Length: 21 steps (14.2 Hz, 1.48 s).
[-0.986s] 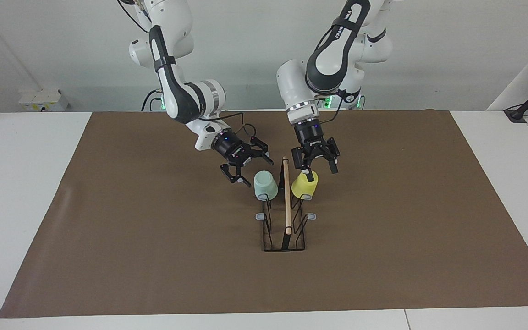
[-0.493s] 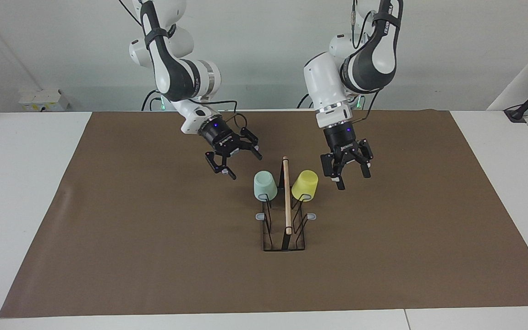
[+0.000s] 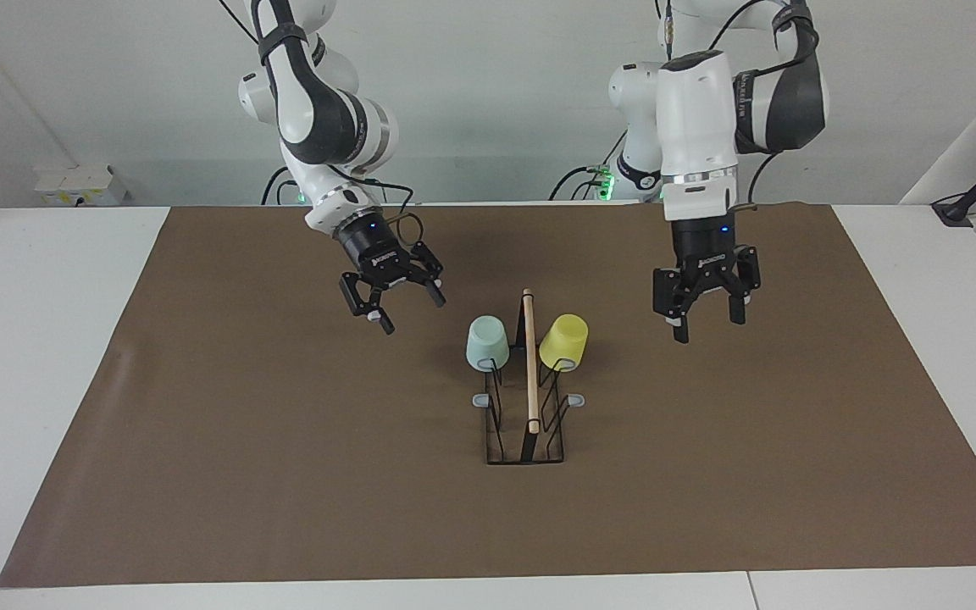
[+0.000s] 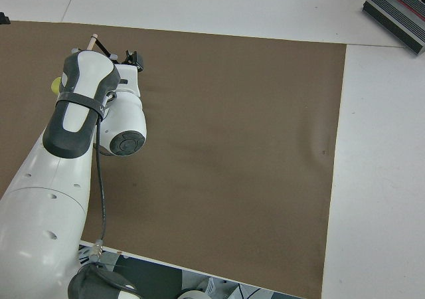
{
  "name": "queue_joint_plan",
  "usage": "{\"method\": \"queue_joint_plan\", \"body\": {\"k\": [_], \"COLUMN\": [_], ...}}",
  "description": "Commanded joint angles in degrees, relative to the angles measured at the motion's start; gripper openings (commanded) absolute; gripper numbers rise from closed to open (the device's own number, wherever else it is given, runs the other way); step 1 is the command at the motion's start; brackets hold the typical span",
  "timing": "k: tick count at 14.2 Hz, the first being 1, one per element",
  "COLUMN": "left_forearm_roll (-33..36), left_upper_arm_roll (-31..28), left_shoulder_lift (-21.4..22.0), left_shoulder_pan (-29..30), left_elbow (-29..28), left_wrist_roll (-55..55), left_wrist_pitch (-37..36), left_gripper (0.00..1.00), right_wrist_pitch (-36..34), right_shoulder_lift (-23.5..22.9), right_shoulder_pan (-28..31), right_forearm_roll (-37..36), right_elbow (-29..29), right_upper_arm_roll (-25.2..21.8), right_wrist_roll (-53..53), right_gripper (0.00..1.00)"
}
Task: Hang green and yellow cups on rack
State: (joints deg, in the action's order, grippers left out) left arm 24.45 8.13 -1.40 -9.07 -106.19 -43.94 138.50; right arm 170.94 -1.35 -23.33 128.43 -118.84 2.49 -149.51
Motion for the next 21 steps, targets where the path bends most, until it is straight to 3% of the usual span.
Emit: {"method": "queue_joint_plan", "body": {"k": [1,3,7,9,11,15,17,21], "left_forearm_roll": [-12.3,-20.4,-24.1,-24.3,-24.3,-24.1,-24.1,-24.2], "left_upper_arm_roll": [-3.3,-7.0,-12.8,-14.5,-15.1,-14.3,-12.8,-9.9], "left_shoulder_lift": [0.4,-0.1,-0.3,0.4,2.1,3.6,3.6,4.0], "left_shoulder_pan": [0.0,0.0,0.0,0.1,0.2,1.8,2.8,4.7], "left_elbow": [6.7,11.7,17.4,17.3,16.6,15.1,15.1,14.4], "left_wrist_roll": [20.6,35.4,52.9,55.2,55.3,54.7,54.6,54.5], "left_wrist_pitch": [-11.0,-18.8,-33.3,-37.7,-41.6,-46.0,-47.4,-49.0], "left_gripper": [1.00,1.00,1.00,1.00,1.00,1.00,1.00,1.00], "right_wrist_pitch": [1.9,1.9,2.7,0.2,-5.6,-7.7,-12.8,-30.4], "right_shoulder_lift": [-0.7,-0.9,-1.3,-1.4,-1.1,-0.5,-0.6,0.7], "right_shoulder_pan": [2.9,4.3,7.9,12.8,16.9,17.8,18.1,21.6], "right_forearm_roll": [-11.5,-18.3,-28.0,-38.8,-44.2,-46.9,-54.9,-85.8], "right_elbow": [0.4,-0.1,-1.4,-1.5,-1.9,-2.8,-2.4,2.8], "right_upper_arm_roll": [0.4,0.3,0.1,0.2,0.1,0.1,-0.3,-0.8], "right_wrist_roll": [-0.6,-0.6,-2.2,-2.5,-2.4,2.1,11.9,54.1], "right_gripper": [1.00,1.00,1.00,1.00,1.00,1.00,1.00,1.00]}}
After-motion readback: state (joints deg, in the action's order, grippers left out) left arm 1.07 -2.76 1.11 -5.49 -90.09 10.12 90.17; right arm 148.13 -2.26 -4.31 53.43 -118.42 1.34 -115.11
